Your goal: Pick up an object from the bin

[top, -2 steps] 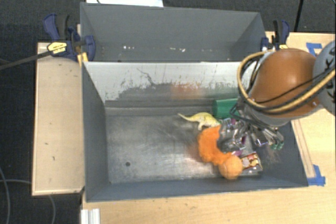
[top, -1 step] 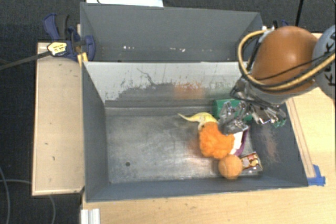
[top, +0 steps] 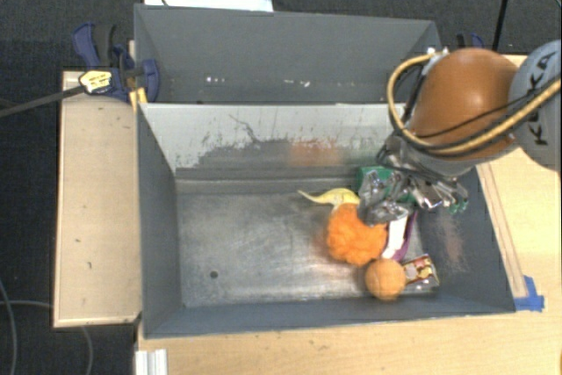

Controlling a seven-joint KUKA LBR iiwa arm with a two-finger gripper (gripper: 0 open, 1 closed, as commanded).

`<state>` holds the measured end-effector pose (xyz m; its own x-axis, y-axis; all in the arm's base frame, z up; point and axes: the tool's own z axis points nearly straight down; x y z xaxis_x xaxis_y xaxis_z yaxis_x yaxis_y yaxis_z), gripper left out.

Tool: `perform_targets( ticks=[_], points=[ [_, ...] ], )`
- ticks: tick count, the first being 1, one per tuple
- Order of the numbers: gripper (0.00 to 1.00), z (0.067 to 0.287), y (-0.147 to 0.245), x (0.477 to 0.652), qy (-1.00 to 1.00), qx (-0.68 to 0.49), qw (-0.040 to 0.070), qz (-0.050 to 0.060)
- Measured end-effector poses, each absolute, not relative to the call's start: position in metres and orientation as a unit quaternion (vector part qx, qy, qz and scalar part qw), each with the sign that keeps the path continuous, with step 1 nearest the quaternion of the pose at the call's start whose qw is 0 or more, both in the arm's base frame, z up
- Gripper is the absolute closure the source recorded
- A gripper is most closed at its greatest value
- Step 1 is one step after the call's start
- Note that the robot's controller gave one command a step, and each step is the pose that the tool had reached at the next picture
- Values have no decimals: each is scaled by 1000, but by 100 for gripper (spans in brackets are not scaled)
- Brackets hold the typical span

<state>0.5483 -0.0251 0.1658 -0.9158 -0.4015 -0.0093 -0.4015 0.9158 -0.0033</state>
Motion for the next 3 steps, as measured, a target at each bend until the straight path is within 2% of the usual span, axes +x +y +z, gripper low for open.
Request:
perform_targets(
  ticks=[1, 2, 3],
  points=[
    [100, 143, -29, 523, 979, -203, 3, 0],
    [100, 111, -31, 533, 976, -218, 5, -1],
    [100, 137, -43, 544, 969, -247, 1, 1]
  ],
)
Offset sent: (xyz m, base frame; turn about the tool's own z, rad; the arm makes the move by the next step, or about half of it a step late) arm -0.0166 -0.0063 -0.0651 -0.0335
